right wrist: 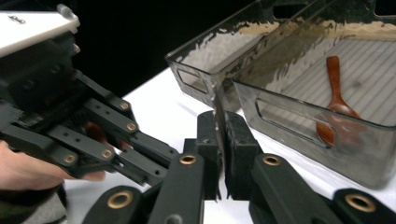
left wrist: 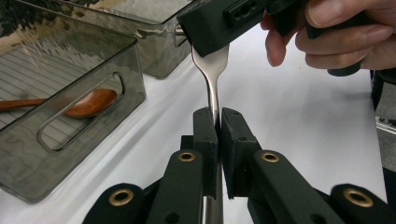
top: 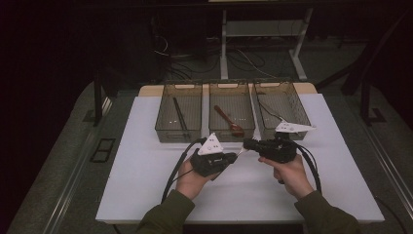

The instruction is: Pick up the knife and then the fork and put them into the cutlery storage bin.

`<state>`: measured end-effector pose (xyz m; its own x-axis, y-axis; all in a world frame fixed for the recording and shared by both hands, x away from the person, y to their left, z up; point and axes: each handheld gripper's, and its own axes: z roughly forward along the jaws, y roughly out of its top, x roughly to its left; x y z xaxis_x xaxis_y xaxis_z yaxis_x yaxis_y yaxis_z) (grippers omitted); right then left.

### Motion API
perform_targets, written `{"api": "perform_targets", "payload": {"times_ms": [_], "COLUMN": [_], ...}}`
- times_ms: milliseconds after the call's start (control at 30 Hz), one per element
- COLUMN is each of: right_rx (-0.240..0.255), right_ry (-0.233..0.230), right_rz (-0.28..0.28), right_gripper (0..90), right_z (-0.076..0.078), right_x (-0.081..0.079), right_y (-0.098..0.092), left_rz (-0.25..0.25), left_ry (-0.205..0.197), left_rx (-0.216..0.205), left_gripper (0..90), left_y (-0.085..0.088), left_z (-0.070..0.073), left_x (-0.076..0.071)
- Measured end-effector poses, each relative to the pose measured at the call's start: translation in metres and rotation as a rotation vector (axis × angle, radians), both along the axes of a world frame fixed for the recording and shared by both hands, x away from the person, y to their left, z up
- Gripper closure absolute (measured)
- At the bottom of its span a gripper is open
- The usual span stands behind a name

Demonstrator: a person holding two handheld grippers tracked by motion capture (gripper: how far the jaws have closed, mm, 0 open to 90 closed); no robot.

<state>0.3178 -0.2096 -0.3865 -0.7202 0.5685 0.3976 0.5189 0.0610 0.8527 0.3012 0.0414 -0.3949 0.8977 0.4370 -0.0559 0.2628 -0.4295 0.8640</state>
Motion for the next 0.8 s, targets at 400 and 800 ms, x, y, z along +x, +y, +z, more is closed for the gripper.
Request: {"api": "perform_targets", "payload": {"times_ms": [400, 800], "right_rx": [-0.029, -0.072], "right_ry": [-0.020, -0.048], "right_rz": [-0.019, -0.106], "right_gripper": [85.3, 85.4], "right_z": [0.010, 0.025], "right_x": [0.006, 0.017], "right_y": [-0.011, -0.051], "left_rz": [0.035, 0.100], "left_ry": [0.028, 0.019], "left_rx": [-0.014, -0.034], "left_gripper": [69.1, 53.1], "left_y": [0.034, 0.094], "left_z": [-0.002, -0.019], "left_x": [-0.005, -0.019]}}
